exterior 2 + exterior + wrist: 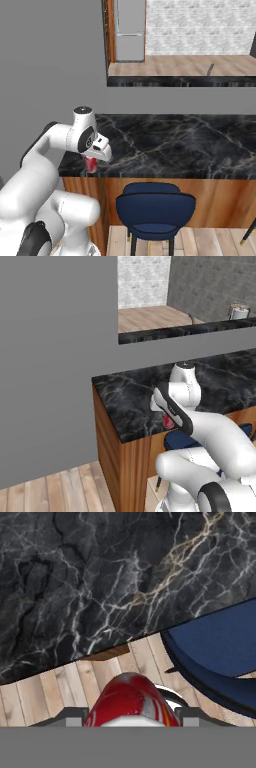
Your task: Four empty soda cans are scattered around the kitchen. Gather all the cans and cluster them next to the stove for recycling.
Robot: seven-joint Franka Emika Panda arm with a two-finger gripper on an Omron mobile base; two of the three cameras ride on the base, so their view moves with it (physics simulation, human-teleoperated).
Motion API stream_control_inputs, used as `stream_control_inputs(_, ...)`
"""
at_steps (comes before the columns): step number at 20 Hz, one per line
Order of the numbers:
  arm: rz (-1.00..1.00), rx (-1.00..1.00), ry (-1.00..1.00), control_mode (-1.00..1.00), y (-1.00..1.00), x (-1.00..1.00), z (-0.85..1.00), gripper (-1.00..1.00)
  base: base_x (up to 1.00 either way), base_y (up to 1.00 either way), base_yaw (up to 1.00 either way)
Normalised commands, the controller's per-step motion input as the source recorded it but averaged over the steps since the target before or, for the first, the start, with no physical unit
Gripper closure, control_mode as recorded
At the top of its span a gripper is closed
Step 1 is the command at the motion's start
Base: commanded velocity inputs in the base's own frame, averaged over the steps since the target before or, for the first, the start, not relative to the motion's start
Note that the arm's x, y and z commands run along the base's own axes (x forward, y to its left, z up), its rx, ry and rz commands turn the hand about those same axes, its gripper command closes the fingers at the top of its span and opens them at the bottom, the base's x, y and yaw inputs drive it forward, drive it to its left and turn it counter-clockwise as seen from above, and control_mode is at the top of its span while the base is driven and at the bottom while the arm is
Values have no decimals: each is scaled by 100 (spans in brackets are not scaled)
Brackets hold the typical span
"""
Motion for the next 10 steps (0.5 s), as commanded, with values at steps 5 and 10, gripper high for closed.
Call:
stream_control_inputs(5,0,0,0,100,0,0,0,100,-50,0,-3)
stream_control_inputs(10,0,0,0,100,0,0,0,100,-54,0,-3)
